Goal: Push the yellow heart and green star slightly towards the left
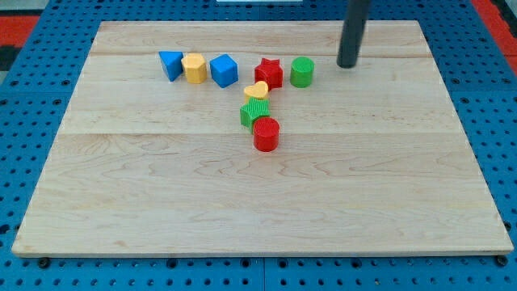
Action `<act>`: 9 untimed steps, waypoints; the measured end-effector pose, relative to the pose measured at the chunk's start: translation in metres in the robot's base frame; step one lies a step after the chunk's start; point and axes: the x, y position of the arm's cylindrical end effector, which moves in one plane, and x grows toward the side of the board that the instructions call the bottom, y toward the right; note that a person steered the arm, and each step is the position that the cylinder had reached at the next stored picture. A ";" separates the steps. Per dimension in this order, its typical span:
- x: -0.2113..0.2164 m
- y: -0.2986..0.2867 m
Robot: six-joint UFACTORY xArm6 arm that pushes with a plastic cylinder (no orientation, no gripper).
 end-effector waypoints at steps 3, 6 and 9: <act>0.058 -0.042; 0.073 -0.135; 0.078 -0.183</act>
